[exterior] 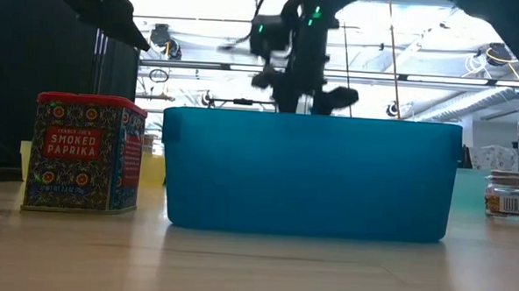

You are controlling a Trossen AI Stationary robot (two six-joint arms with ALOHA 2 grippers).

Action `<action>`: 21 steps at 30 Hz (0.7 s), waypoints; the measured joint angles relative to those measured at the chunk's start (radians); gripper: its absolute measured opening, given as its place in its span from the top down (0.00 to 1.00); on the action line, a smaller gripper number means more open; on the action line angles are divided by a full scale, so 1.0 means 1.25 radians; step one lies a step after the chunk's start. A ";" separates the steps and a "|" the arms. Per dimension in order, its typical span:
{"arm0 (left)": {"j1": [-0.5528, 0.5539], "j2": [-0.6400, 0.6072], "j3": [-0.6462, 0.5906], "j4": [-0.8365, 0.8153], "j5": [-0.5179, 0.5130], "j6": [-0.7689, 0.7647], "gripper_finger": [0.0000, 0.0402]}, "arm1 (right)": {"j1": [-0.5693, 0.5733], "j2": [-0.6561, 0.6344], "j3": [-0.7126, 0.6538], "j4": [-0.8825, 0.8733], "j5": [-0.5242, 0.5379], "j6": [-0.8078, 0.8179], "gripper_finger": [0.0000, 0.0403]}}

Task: Sort spices by type
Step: Put the top red seasoning can into the green bin

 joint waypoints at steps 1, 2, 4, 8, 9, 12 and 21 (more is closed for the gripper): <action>0.000 0.000 0.000 0.000 0.000 0.000 0.13 | -0.003 -0.013 0.012 -0.016 0.000 -0.005 0.52; 0.000 0.000 0.000 0.000 0.000 0.000 0.13 | -0.006 -0.024 0.027 -0.038 0.000 -0.012 0.52; 0.000 0.000 0.000 0.000 0.000 0.000 0.13 | -0.016 -0.045 0.054 -0.083 0.000 -0.022 0.52; 0.000 0.000 0.000 0.001 0.000 0.000 0.13 | -0.047 -0.093 0.093 -0.172 0.007 -0.044 0.52; 0.000 0.000 0.000 0.001 0.000 0.000 0.13 | -0.057 -0.107 0.094 -0.194 0.012 -0.048 0.52; 0.000 0.000 0.000 0.001 0.000 0.000 0.13 | -0.100 -0.143 0.094 -0.263 0.048 -0.063 0.52; 0.000 0.000 0.000 0.009 0.001 -0.001 0.13 | -0.294 -0.229 0.042 -0.268 0.088 -0.185 0.52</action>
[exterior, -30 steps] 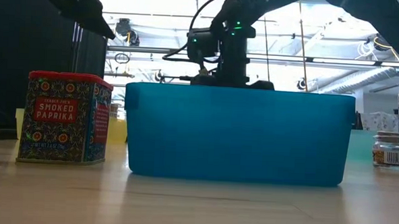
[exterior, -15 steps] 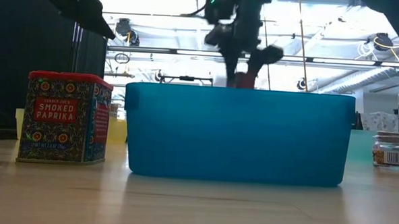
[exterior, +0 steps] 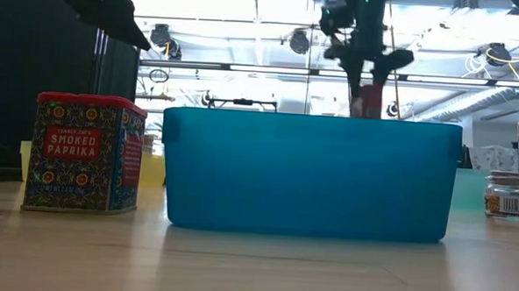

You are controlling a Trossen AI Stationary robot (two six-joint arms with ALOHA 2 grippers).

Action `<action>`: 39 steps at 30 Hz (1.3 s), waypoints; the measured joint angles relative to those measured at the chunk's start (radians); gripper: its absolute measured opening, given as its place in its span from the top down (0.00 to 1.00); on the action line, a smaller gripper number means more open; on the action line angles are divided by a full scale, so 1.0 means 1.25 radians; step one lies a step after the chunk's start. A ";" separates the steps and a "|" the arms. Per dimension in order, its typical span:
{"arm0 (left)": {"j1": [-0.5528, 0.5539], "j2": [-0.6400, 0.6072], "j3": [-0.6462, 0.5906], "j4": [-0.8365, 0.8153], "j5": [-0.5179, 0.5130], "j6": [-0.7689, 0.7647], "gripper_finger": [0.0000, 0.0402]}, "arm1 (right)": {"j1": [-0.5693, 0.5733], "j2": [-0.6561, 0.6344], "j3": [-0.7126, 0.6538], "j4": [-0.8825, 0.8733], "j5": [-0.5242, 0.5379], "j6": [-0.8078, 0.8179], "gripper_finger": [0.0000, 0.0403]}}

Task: Sort spices by type
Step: Put the top red seasoning can into the green bin

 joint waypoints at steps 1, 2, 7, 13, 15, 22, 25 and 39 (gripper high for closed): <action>0.000 0.000 0.000 0.000 0.000 0.000 0.13 | -0.022 0.000 -0.005 0.001 0.002 -0.017 0.52; 0.000 0.000 0.000 0.000 0.000 0.000 0.13 | -0.044 0.000 -0.012 0.001 0.001 -0.035 0.52; 0.000 0.000 0.000 0.000 0.000 -0.001 0.13 | -0.131 0.001 -0.068 0.038 0.001 -0.099 0.52; 0.000 0.000 0.000 -0.004 0.001 -0.016 0.13 | -0.210 -0.006 -0.169 0.077 0.001 -0.147 0.52; 0.000 0.000 0.000 -0.004 0.001 -0.018 0.13 | -0.224 -0.007 -0.198 0.107 0.001 -0.156 0.52; 0.000 0.000 0.000 -0.004 0.001 -0.018 0.13 | -0.258 -0.008 -0.298 0.216 -0.005 -0.204 0.52; 0.000 0.000 0.000 -0.004 0.001 -0.017 0.13 | -0.274 -0.008 -0.334 0.259 -0.005 -0.219 0.52; 0.000 0.000 0.000 -0.004 0.001 -0.017 0.13 | -0.313 -0.011 -0.466 0.426 -0.058 -0.277 0.52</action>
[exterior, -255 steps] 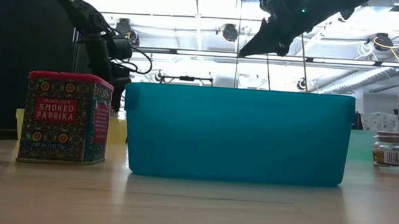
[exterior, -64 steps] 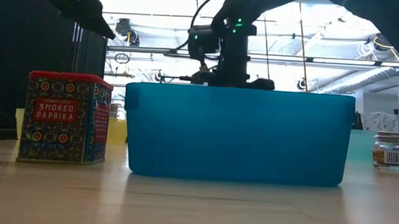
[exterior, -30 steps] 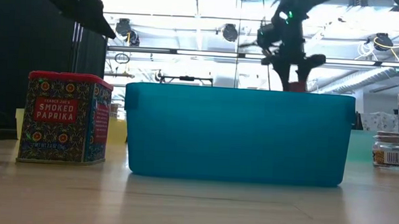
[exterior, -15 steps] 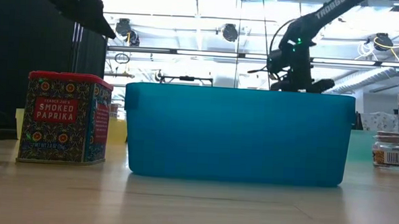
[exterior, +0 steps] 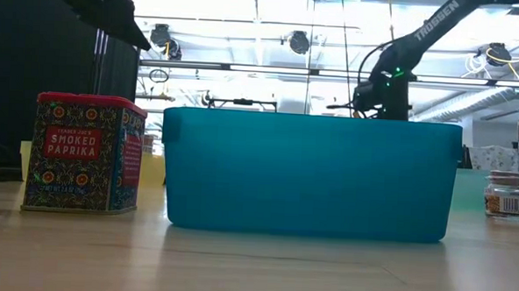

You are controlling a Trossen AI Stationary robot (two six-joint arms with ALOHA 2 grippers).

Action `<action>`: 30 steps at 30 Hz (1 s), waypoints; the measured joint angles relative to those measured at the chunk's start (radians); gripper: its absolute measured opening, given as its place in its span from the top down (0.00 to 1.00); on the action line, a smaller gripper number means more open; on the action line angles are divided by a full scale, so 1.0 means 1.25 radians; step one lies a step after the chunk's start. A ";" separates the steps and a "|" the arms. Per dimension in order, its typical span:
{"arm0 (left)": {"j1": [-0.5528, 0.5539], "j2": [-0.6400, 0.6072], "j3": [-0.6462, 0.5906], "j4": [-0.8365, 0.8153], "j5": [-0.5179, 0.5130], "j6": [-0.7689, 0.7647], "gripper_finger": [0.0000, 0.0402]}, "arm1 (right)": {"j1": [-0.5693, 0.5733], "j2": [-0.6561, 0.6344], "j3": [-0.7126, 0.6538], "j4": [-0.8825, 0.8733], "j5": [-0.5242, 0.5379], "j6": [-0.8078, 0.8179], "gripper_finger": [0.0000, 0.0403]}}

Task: Sort spices by type
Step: Put the top red seasoning can into the green bin

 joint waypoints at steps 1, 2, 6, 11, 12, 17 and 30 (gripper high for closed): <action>0.000 0.000 0.000 0.000 0.000 0.000 0.13 | 0.000 0.000 -0.005 0.009 -0.010 0.000 0.52; 0.000 0.000 0.000 0.000 0.000 0.000 0.13 | 0.000 0.000 -0.008 0.014 -0.010 -0.001 0.52; 0.000 0.000 0.000 0.000 0.000 0.000 0.13 | 0.001 -0.001 -0.009 0.017 -0.008 -0.001 0.52; 0.000 0.000 0.000 0.000 0.000 -0.001 0.13 | 0.001 -0.001 -0.009 0.022 -0.006 -0.007 0.52; 0.000 0.000 0.000 0.000 0.000 -0.001 0.13 | 0.001 -0.001 -0.009 0.025 -0.006 -0.006 0.52; 0.000 0.000 0.000 0.000 0.000 -0.002 0.13 | 0.001 -0.001 -0.009 0.024 -0.006 -0.006 0.45; 0.000 0.000 0.000 0.000 0.000 -0.002 0.13 | 0.001 -0.001 -0.009 0.017 -0.006 -0.006 0.41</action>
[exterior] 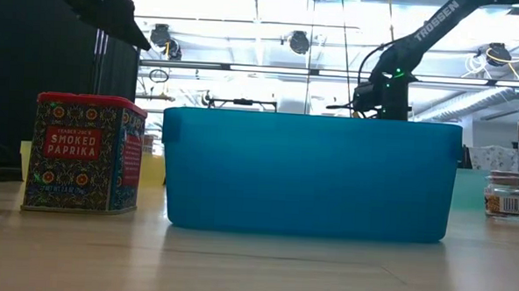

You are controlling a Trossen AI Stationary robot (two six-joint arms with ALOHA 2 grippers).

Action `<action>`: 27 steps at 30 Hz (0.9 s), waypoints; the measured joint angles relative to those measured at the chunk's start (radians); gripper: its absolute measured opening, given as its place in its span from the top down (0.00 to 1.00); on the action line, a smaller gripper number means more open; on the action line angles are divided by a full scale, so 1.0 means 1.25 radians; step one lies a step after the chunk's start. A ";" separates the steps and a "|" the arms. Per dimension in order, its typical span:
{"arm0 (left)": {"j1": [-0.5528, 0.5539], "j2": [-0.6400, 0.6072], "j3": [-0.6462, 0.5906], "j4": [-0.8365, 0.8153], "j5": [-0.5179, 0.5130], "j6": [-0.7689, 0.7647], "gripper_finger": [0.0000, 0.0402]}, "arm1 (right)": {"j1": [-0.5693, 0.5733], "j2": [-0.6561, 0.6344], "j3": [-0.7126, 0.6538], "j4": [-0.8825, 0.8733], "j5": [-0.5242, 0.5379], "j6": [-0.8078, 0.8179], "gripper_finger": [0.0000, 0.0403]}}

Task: Sort spices by type
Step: Put the top red seasoning can into the green bin

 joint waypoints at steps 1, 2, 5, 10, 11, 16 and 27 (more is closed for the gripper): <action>0.000 0.000 0.000 0.000 0.000 0.000 0.13 | 0.000 0.000 0.000 0.000 0.000 0.000 0.41; 0.000 0.000 0.000 0.000 0.000 0.000 0.13 | 0.000 0.000 0.000 0.000 0.000 0.000 0.41; 0.000 0.000 0.000 0.000 0.000 0.000 0.13 | 0.000 -0.001 0.000 0.000 0.000 0.000 0.41; 0.000 0.000 0.000 0.000 0.000 -0.001 0.13 | 0.000 -0.001 0.000 0.000 0.000 0.005 0.41; 0.000 0.000 0.000 0.000 0.000 0.000 0.13 | 0.000 -0.001 0.000 0.000 0.000 0.008 0.41; 0.000 0.000 0.000 0.000 0.000 -0.001 0.13 | 0.000 -0.001 0.000 -0.002 -0.003 0.021 0.41; 0.000 0.000 0.000 0.000 0.000 -0.001 0.13 | 0.000 -0.059 0.001 0.025 0.009 0.067 0.41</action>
